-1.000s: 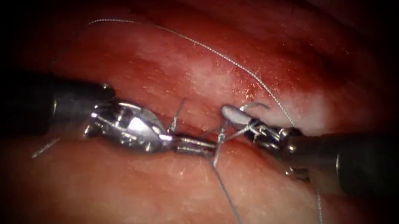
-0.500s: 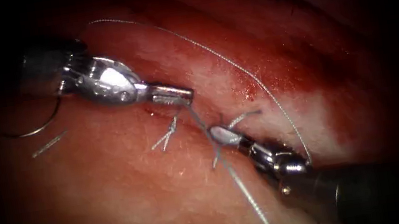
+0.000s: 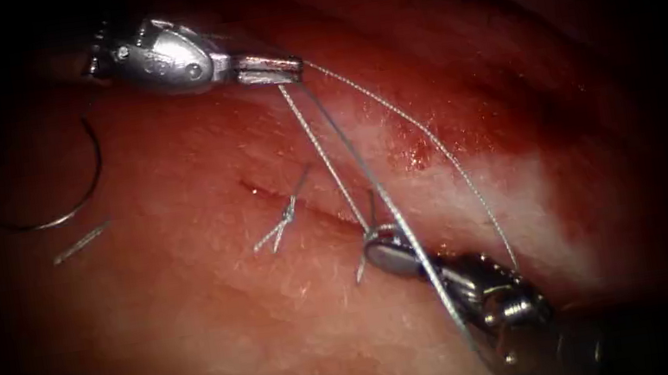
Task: Wound Closure
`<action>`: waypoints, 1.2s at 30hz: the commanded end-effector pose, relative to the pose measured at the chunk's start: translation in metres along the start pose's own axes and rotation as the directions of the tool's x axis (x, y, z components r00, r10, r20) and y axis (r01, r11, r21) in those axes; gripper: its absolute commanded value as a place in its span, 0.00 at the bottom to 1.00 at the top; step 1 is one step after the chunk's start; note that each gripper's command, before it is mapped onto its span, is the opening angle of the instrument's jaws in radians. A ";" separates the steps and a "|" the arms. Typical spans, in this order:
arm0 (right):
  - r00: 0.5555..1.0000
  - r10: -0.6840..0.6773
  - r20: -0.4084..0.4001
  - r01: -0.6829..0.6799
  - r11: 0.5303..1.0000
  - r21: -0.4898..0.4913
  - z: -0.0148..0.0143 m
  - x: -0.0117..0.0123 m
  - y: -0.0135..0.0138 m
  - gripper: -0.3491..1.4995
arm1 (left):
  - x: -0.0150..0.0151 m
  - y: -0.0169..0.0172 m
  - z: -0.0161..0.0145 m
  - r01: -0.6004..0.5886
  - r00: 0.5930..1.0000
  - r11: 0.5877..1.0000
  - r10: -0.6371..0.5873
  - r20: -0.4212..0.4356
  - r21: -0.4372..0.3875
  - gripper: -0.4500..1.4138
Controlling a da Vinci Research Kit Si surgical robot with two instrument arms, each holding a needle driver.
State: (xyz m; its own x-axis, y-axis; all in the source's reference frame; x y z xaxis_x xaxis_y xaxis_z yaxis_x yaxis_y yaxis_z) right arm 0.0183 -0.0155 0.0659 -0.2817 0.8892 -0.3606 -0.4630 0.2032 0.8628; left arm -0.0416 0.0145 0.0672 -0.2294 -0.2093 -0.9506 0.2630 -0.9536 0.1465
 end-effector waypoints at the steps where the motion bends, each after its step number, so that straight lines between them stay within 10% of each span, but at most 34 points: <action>1: 0.999 -0.033 0.027 0.033 0.999 0.009 0.0003 -0.0008 0.0001 0.00 | -0.0007 -0.0004 0.0007 0.002 1.000 1.000 -0.002 0.002 0.003 0.00; 9: 0.928 -0.363 0.088 0.349 0.926 0.143 0.0000 -0.0009 -0.0010 0.00 | -0.0028 -0.0032 0.0011 0.033 0.999 0.999 -0.034 0.018 0.038 0.00; 25: 0.514 -0.850 -0.115 0.835 0.466 0.293 0.0018 -0.0022 -0.0034 0.00 | -0.0052 -0.0055 0.0015 0.053 0.997 0.996 -0.057 0.050 0.074 0.00; 36: 0.448 -0.882 -0.144 0.873 0.398 0.282 0.0016 -0.0021 -0.0035 0.00 | -0.0080 -0.0076 0.0028 0.056 0.995 0.990 -0.066 0.078 0.128 0.00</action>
State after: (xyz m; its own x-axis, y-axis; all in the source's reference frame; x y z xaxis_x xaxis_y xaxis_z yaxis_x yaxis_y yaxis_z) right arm 0.0213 -0.0170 0.0637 0.1617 0.1584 -0.9740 -0.1943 0.9728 0.1260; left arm -0.0439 0.0230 0.0743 -0.3207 -0.1619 -0.9332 0.1229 -0.9841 0.1285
